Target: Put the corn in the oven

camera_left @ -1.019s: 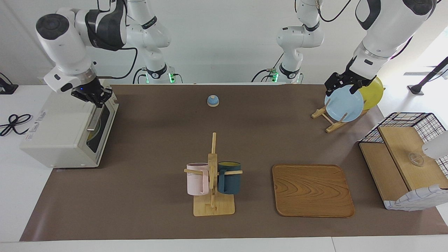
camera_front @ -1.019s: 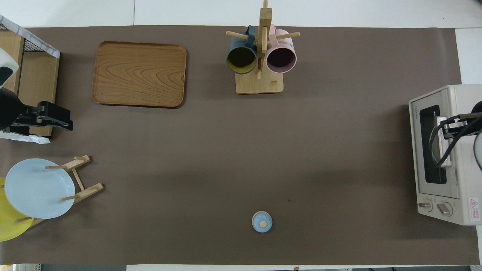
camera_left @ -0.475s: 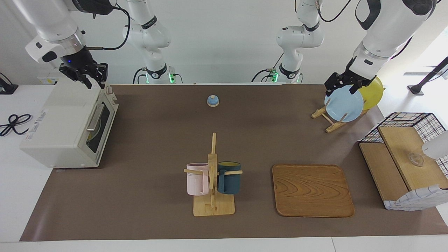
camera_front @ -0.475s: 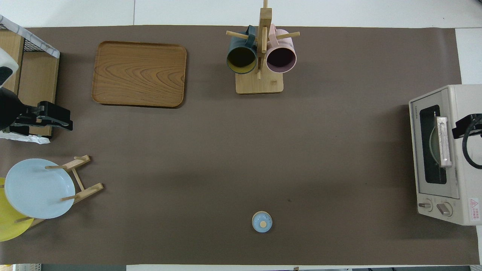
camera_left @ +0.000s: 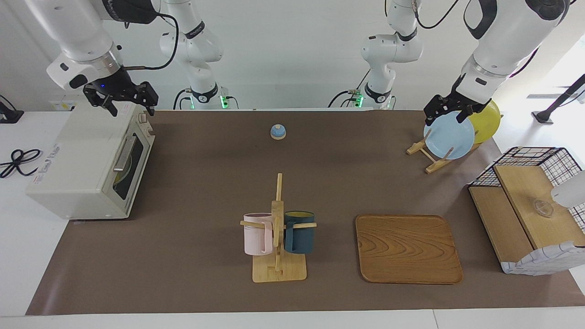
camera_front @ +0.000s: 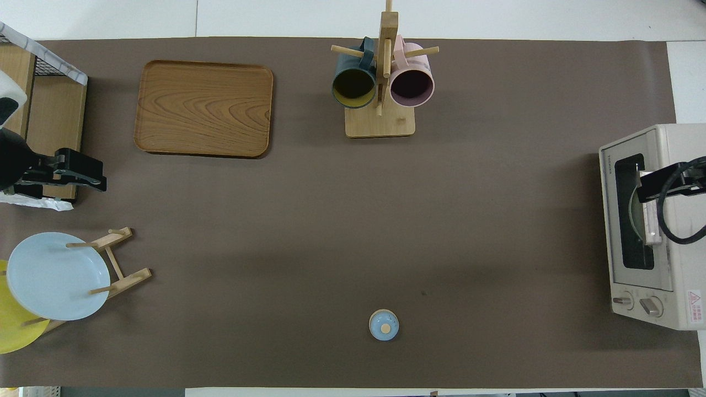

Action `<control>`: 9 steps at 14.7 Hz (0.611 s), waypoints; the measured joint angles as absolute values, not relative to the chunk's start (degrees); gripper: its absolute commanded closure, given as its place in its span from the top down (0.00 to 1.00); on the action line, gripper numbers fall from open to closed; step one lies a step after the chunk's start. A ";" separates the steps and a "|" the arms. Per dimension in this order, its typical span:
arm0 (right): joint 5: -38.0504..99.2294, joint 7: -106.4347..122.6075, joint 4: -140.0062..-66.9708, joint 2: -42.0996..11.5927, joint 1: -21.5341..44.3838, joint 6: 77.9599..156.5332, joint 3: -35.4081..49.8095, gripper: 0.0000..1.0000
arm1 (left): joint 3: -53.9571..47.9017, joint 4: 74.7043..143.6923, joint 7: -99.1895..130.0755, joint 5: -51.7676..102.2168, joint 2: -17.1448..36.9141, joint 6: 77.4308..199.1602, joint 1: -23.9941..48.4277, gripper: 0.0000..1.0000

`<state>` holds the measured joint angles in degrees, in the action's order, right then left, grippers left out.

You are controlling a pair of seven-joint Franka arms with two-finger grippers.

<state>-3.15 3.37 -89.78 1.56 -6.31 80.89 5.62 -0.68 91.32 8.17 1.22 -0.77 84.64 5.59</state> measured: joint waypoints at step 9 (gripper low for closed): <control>-3.15 1.00 -89.49 1.56 -2.78 80.91 2.21 1.00 | -0.68 91.32 8.17 1.22 -0.77 84.63 5.59 1.00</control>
